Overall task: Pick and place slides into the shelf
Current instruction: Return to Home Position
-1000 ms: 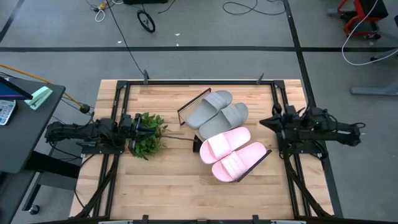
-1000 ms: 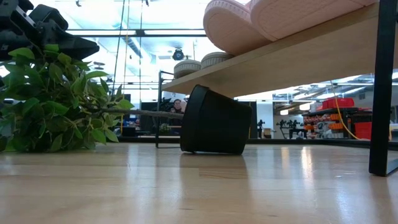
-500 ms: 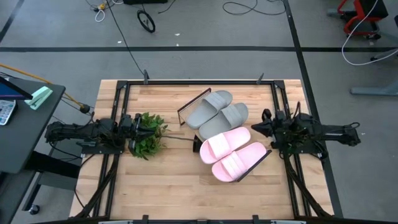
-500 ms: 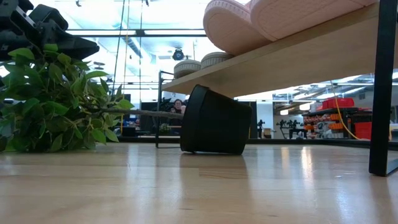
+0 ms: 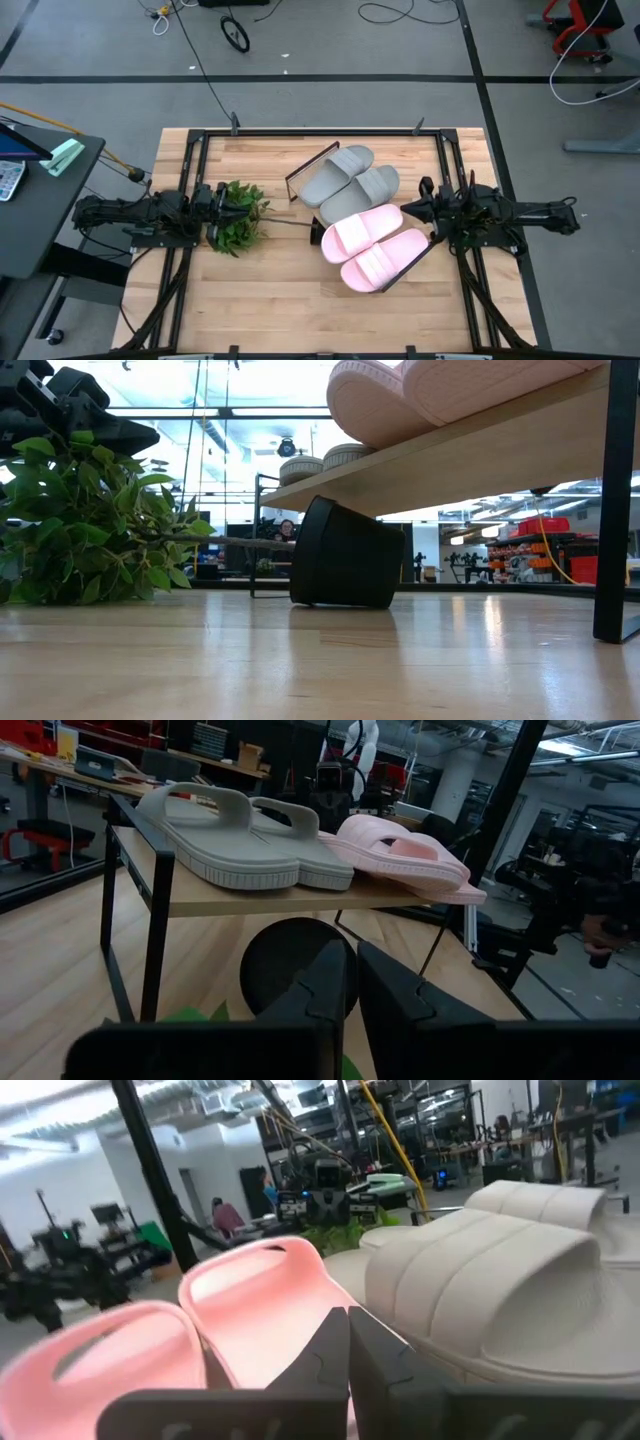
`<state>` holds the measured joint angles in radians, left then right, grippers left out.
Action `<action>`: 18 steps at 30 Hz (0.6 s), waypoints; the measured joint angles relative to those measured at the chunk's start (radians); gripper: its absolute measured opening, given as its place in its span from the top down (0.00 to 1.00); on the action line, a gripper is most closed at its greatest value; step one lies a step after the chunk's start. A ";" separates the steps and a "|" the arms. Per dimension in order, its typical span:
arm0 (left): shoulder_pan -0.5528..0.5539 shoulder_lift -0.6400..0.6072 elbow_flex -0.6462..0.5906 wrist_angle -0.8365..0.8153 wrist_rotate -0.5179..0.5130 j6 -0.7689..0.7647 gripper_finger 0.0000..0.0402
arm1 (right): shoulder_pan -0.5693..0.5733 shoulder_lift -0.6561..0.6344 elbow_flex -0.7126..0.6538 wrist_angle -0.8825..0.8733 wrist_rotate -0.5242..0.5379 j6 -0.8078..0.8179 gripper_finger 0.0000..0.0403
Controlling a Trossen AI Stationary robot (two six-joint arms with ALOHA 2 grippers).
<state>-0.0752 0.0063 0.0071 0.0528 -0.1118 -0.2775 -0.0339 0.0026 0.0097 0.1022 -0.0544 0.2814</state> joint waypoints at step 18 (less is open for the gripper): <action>0.000 0.000 0.000 0.000 0.000 0.000 0.94 | 0.013 0.004 0.000 -0.019 -0.034 -0.046 0.98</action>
<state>-0.0750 0.0063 0.0067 0.0528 -0.1116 -0.2775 -0.0212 0.0063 0.0097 0.0831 -0.0887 0.2356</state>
